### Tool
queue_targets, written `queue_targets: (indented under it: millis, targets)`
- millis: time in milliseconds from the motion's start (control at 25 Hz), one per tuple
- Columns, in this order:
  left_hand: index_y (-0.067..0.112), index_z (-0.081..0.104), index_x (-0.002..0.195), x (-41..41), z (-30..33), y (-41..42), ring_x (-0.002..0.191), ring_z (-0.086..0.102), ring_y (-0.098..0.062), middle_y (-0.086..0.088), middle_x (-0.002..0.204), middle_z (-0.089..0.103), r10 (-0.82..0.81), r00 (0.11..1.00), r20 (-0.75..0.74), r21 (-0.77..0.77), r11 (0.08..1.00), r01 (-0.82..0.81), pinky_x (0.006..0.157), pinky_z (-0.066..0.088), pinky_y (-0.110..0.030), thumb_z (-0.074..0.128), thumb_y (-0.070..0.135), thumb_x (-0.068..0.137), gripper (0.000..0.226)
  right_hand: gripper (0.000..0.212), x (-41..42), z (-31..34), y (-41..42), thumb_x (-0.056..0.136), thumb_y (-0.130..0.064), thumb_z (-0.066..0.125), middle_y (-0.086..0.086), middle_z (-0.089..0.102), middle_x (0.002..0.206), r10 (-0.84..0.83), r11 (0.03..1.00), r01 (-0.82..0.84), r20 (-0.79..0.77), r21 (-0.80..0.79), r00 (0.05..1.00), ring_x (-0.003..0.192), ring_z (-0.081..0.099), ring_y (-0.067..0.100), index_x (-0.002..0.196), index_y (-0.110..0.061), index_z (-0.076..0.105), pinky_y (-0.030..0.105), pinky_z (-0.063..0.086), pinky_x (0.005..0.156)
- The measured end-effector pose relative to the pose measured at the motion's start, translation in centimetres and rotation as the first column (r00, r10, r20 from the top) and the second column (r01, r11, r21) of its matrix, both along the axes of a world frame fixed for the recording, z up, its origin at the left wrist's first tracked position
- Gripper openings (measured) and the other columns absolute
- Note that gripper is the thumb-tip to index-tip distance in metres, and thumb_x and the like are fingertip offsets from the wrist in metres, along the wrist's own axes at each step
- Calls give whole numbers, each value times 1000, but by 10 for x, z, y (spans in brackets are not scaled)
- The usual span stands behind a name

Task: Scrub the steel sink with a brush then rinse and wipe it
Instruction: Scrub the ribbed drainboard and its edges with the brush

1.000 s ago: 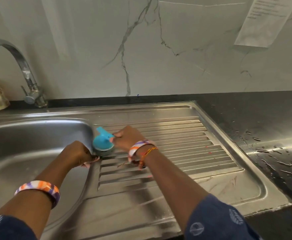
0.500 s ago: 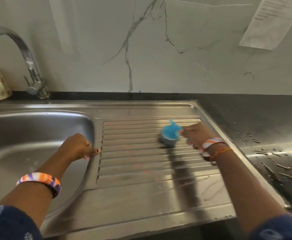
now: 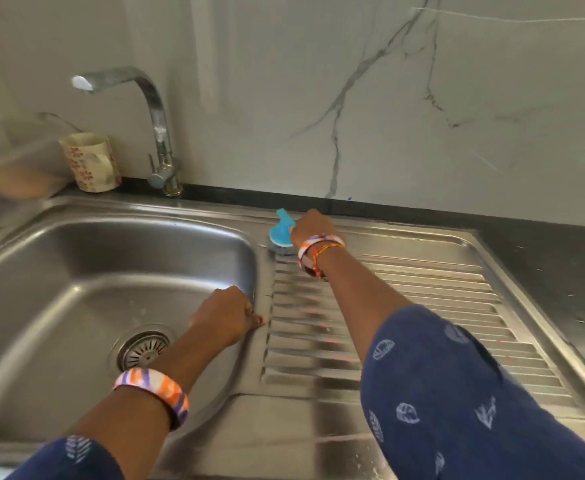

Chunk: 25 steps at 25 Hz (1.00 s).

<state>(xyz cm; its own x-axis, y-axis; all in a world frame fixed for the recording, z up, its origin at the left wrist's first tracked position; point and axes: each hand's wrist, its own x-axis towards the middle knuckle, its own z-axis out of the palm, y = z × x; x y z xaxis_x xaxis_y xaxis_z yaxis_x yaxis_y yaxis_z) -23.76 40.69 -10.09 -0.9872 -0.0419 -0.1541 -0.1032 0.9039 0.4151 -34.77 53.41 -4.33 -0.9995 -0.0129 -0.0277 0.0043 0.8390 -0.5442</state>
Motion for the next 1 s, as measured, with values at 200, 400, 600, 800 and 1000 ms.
queue_targets:
  millis: [200,400,600,800,1000]
  targets:
    - [15,47,49,-1,-2,-7,63,49,-20,-3,56,46,-7,999,36,65,998,4,62,35,-26,67,34,85,45,33,27,-3,54,92,-29,52,15,63,118,-7,983,-2,46,183,999,110,58,31,115,-8,64,23,39,78]
    - [22,45,46,-12,-3,-13,53,42,-5,5,52,44,-71,996,60,123,990,64,48,27,-19,70,33,81,45,31,29,-5,13,91,-24,51,16,65,114,23,999,-25,52,28,998,106,61,27,112,-6,67,26,46,82]
    - [20,76,79,10,5,-55,89,65,-17,3,81,68,-38,993,110,140,990,22,81,52,-30,75,31,74,12,28,44,-7,-48,91,-26,54,-2,47,54,172,946,-144,72,-292,983,35,41,4,105,-8,71,19,31,44]
    - [24,66,113,58,33,-190,111,59,-22,-1,119,63,387,922,-27,-9,922,-388,93,48,-33,69,37,80,35,22,64,34,-160,95,-13,49,1,47,59,467,752,-299,155,-588,870,32,32,4,110,-24,59,12,22,31]
    - [17,38,141,92,53,-302,138,30,-28,-12,145,38,509,844,-170,-323,780,-536,116,19,-42,53,41,91,58,46,77,56,-302,87,8,42,1,59,77,763,578,-607,99,-545,638,52,46,7,127,-13,54,13,32,37]
